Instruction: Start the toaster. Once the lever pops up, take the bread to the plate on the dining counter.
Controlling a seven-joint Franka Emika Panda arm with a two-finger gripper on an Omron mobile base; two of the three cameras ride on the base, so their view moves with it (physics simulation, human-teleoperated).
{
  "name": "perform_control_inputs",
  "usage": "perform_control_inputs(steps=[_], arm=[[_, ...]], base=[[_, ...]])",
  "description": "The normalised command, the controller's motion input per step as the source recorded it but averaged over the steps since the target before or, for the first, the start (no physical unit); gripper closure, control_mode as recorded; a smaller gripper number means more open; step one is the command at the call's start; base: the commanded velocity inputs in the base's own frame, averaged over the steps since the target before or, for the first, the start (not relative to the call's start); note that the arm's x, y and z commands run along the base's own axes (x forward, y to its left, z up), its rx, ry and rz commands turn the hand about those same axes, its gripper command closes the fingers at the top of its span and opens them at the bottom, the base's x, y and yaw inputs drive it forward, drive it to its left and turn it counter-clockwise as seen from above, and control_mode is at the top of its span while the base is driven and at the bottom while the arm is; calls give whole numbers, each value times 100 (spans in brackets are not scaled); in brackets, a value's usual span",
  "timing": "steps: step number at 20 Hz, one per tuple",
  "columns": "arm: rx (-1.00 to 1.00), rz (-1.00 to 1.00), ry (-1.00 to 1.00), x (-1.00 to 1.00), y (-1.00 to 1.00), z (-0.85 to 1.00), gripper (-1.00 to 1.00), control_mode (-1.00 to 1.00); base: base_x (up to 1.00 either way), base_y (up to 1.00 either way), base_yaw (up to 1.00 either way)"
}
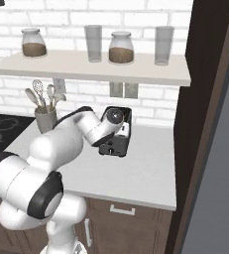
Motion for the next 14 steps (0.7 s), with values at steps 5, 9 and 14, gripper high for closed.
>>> perform_control_inputs(steps=[5, 9, 14], arm=[[1, -1, -1, -10, -23, 100, 100, -100], [1, -2, 0, 0, -45, 73, 100, -100], [1, -6, -9, 0, -31, 3, -100, -100]], base=[[0, 0, 0], [0, 0, 0], [0, 0, 0]])
